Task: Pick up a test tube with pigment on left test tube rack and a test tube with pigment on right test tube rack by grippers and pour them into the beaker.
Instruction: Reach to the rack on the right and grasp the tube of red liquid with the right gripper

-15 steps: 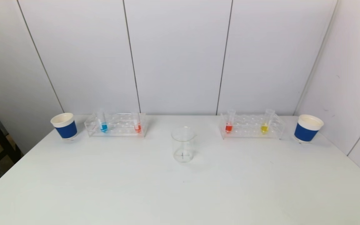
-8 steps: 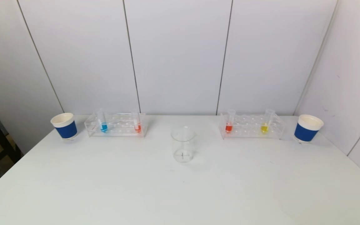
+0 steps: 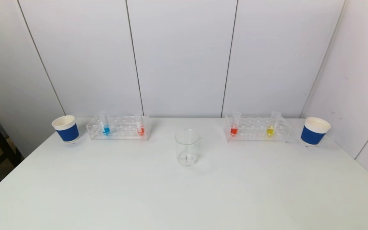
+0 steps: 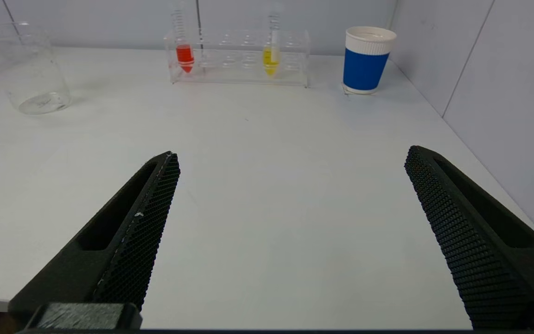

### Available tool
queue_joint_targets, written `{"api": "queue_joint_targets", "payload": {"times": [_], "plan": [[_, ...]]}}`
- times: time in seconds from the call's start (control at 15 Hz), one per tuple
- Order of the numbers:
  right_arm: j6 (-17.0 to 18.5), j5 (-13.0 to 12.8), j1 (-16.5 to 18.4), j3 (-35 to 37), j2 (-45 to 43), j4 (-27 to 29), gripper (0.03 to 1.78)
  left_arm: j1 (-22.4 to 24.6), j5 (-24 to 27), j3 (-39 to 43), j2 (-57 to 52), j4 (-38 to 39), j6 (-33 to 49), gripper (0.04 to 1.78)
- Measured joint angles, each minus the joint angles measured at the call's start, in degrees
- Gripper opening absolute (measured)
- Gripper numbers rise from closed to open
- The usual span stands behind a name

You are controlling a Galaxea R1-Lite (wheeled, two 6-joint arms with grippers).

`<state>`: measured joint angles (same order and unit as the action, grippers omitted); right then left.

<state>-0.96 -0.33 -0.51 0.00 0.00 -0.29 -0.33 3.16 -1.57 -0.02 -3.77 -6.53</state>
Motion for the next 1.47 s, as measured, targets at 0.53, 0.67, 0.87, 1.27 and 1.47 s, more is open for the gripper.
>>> {"api": "queue_joint_targets", "payload": {"times": [0.53, 0.67, 0.87, 1.27, 1.47], "plan": [[-1.8, 5.2, 0.0, -9.3, 0.3, 3.0, 1.77, 0.0, 0.0, 0.0, 0.0, 0.0, 0.0, 1.76], [-1.9, 8.0, 0.0, -12.9, 1.4, 4.2, 1.77, 0.0, 0.0, 0.0, 0.0, 0.0, 0.0, 1.76], [-1.9, 10.6, -0.1, -18.5, 5.6, 3.8, 1.77, 0.0, 0.0, 0.0, 0.0, 0.0, 0.0, 1.76], [-1.9, 12.8, -5.2, -32.9, 22.3, 1.9, 1.77, 0.0, 0.0, 0.0, 0.0, 0.0, 0.0, 1.76], [-1.8, 13.7, -7.3, -38.2, 32.9, -1.7, 1.77, 0.0, 0.0, 0.0, 0.0, 0.0, 0.0, 1.76]]}}
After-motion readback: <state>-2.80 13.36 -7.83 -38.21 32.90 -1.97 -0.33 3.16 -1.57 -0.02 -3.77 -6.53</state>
